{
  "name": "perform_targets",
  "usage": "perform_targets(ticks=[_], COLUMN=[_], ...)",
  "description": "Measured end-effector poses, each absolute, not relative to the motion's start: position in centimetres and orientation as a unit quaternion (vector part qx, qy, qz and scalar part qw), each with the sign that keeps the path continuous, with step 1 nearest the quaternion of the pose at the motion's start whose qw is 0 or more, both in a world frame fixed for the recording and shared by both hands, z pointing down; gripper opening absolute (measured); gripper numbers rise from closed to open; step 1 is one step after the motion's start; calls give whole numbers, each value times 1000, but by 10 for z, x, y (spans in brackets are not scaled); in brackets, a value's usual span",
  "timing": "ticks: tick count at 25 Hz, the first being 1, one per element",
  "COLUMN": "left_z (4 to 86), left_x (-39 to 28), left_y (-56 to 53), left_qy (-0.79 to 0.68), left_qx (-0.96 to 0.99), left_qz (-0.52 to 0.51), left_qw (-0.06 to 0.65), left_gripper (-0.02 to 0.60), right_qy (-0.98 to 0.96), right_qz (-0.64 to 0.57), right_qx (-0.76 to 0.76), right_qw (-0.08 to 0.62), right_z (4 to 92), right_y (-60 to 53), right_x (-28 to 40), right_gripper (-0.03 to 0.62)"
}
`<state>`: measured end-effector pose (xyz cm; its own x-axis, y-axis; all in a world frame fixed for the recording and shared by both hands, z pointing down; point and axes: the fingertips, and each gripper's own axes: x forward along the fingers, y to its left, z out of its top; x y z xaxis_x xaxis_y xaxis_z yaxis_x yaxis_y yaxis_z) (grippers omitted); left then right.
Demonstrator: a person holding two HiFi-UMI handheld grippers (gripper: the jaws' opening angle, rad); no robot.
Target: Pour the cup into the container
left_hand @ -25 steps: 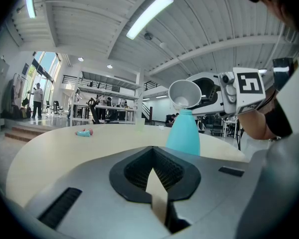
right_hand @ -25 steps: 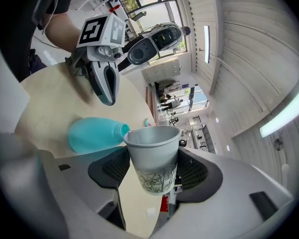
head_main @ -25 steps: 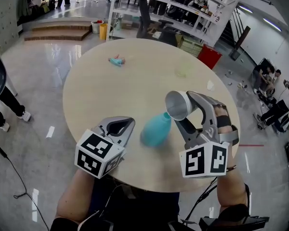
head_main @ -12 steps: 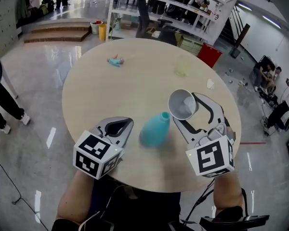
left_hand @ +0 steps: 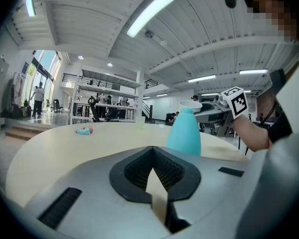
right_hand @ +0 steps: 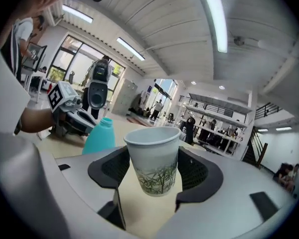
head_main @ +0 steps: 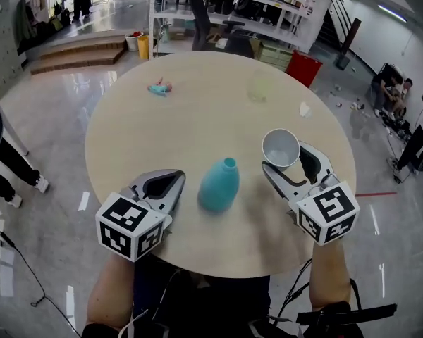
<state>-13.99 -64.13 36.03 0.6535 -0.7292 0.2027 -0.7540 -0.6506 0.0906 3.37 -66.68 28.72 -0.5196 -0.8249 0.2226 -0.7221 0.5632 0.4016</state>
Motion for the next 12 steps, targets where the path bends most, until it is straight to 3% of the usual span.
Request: perform_targets(ticks=[12], left_z=[368], left_x=[-141], left_y=[-649], left_qy=[-416], left_qx=[901], left_qz=[84], left_qw=[94], left_gripper=[-8], right_qy=[-867], right_qz=[55], right_qx=[479], right_qw=[126], right_z=[347], right_y=[-687], right_x=[92], right_gripper=[304])
